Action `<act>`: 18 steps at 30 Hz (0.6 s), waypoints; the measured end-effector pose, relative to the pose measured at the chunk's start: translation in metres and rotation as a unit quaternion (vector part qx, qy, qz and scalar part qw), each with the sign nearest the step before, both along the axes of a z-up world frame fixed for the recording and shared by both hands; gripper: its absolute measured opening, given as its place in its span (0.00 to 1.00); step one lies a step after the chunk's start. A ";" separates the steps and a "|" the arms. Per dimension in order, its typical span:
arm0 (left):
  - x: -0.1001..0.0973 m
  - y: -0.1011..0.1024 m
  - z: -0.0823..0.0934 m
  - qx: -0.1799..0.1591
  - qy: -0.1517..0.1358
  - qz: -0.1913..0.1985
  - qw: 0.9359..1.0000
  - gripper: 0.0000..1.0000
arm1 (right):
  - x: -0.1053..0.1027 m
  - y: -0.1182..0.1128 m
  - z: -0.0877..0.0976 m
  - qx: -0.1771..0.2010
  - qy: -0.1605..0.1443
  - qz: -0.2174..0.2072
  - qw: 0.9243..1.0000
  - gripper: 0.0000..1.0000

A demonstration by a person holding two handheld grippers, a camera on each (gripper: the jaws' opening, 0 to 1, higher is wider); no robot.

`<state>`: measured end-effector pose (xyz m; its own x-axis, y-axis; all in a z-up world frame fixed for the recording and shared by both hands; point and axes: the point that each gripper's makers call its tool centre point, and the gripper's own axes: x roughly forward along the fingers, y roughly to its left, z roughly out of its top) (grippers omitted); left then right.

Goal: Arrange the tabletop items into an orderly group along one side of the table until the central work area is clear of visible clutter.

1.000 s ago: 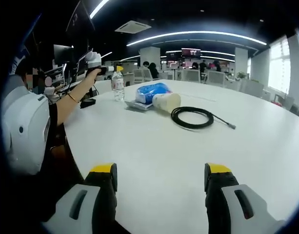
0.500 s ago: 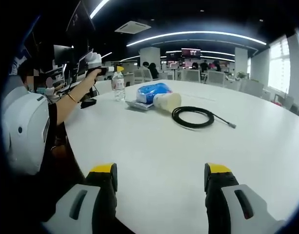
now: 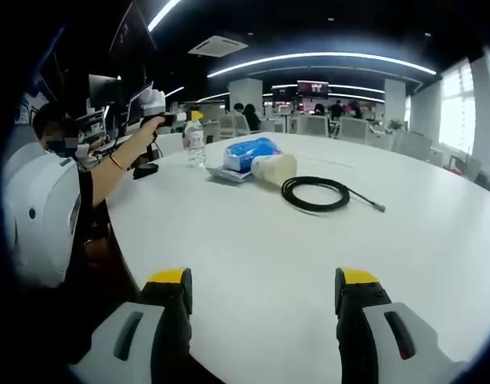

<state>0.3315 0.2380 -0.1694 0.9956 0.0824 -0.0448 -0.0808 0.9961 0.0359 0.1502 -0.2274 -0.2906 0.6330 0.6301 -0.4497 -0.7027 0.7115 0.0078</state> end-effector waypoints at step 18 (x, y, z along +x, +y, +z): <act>-0.013 0.010 0.005 -0.031 -0.011 0.043 0.999 0.47 | -0.005 0.000 0.004 0.003 -0.005 0.007 1.000 0.70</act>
